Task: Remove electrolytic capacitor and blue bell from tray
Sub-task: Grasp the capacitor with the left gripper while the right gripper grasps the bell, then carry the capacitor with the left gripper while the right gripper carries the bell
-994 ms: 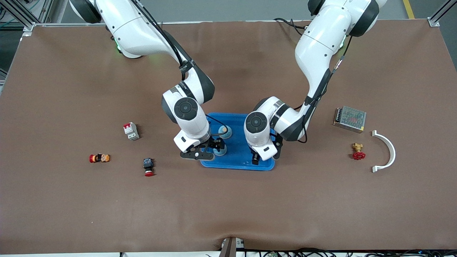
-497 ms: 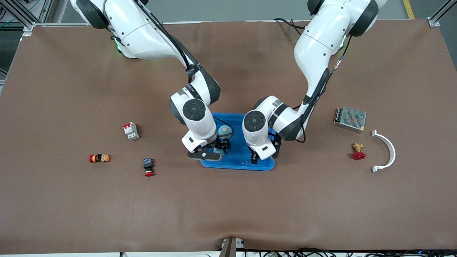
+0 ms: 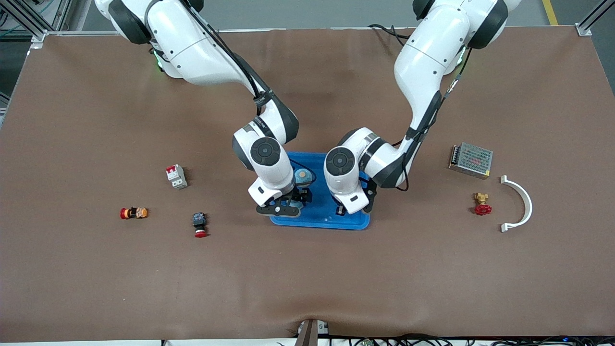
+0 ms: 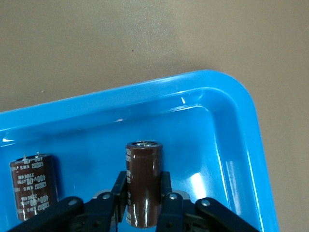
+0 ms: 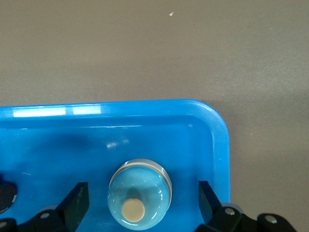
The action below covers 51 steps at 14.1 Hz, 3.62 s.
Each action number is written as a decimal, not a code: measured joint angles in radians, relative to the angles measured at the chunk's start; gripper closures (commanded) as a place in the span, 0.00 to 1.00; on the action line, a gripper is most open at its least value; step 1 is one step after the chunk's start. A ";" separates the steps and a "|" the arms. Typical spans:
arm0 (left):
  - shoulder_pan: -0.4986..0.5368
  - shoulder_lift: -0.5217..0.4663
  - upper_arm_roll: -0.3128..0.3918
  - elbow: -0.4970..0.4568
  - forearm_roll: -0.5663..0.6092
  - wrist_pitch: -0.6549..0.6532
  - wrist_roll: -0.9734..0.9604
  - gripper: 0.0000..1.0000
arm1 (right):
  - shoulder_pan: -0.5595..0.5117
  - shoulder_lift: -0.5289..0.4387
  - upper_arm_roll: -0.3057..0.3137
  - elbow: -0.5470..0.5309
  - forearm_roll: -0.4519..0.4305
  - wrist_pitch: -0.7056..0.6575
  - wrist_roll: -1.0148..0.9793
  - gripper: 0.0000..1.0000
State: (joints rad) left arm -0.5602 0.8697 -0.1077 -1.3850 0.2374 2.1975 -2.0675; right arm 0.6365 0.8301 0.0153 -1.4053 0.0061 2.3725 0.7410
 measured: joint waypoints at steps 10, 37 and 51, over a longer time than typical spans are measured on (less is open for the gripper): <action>0.022 -0.065 0.003 0.027 -0.011 -0.132 0.168 1.00 | 0.005 0.031 0.000 0.003 0.000 0.015 0.000 0.00; 0.468 -0.700 0.008 -0.569 -0.061 -0.056 1.607 1.00 | 0.013 0.044 -0.005 0.096 -0.001 -0.115 0.000 0.55; 0.476 -0.806 -0.048 -0.954 -0.061 0.269 1.691 1.00 | -0.226 -0.065 -0.004 0.282 0.052 -0.528 -0.436 0.55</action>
State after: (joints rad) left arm -0.0839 0.0640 -0.1552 -2.3391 0.1769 2.4666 -0.3761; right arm 0.4109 0.7648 0.0111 -1.1237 0.0580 1.8444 0.3051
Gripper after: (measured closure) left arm 0.696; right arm 0.361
